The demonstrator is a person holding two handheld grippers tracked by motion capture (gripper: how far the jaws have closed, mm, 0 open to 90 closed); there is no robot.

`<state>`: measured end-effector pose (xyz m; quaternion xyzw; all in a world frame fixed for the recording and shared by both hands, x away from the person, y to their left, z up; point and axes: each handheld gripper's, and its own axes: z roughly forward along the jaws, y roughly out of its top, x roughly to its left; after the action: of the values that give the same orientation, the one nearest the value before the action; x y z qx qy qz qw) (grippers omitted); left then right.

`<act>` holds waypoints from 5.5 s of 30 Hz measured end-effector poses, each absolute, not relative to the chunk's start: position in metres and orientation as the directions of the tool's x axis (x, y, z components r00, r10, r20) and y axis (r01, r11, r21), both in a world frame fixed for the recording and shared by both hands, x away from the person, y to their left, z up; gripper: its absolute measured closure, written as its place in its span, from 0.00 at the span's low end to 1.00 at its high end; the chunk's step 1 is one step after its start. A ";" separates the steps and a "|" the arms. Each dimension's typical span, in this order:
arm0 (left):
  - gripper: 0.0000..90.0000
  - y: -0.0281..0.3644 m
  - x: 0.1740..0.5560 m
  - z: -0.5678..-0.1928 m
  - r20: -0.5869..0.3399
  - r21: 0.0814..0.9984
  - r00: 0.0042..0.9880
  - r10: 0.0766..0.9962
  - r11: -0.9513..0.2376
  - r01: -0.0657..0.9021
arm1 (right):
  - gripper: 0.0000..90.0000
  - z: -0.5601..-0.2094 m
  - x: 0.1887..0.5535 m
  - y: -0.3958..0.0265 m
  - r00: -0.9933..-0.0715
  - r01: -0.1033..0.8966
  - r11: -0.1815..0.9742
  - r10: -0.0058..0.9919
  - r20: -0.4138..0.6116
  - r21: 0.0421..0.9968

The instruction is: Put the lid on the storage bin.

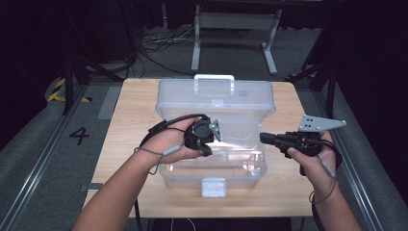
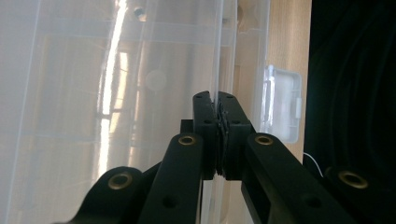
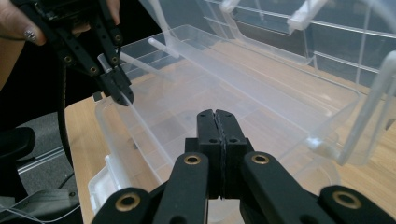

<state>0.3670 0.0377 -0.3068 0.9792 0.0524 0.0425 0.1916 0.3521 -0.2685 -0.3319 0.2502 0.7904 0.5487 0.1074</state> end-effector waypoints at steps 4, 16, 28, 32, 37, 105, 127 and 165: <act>0.95 0.037 0.358 -0.307 0.095 0.369 0.988 0.121 -0.926 0.078 | 1.00 -0.333 0.356 -0.273 -0.829 0.302 0.239 0.543 0.130 0.923; 0.95 0.054 0.344 -0.292 0.100 0.427 0.982 0.159 -0.899 0.102 | 1.00 -0.336 0.358 -0.279 -0.811 0.333 0.231 0.564 0.153 0.914; 0.93 0.084 0.346 -0.291 0.070 0.488 0.968 0.242 -0.855 0.178 | 1.00 -0.336 0.356 -0.279 -0.813 0.334 0.243 0.563 0.148 0.911; 0.92 0.097 0.345 -0.291 0.050 0.510 0.962 0.270 -0.835 0.208 | 1.00 -0.336 0.356 -0.278 -0.812 0.334 0.247 0.565 0.145 0.910; 0.93 0.113 0.343 -0.292 0.030 0.525 0.950 0.311 -0.814 0.250 | 1.00 -0.335 0.356 -0.278 -0.812 0.340 0.254 0.565 0.147 0.905; 0.81 0.236 0.376 -0.366 -0.125 0.624 0.667 0.734 -0.464 0.629 | 1.00 -0.339 0.346 -0.287 -0.774 0.382 0.332 0.625 0.103 0.862; 0.78 0.241 0.393 -0.385 -0.143 0.569 0.642 0.754 -0.468 0.676 | 1.00 -0.344 0.339 -0.287 -0.785 0.464 0.401 0.599 0.158 0.790; 0.77 0.241 0.396 -0.396 -0.161 0.534 0.639 0.752 -0.478 0.697 | 1.00 -0.358 0.337 -0.272 -0.835 0.493 0.645 0.539 0.109 0.584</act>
<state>0.3957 0.2412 -0.3958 0.8585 0.4221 0.0477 0.2874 0.3374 -0.2720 -0.3580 0.2846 0.9063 0.3104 0.0373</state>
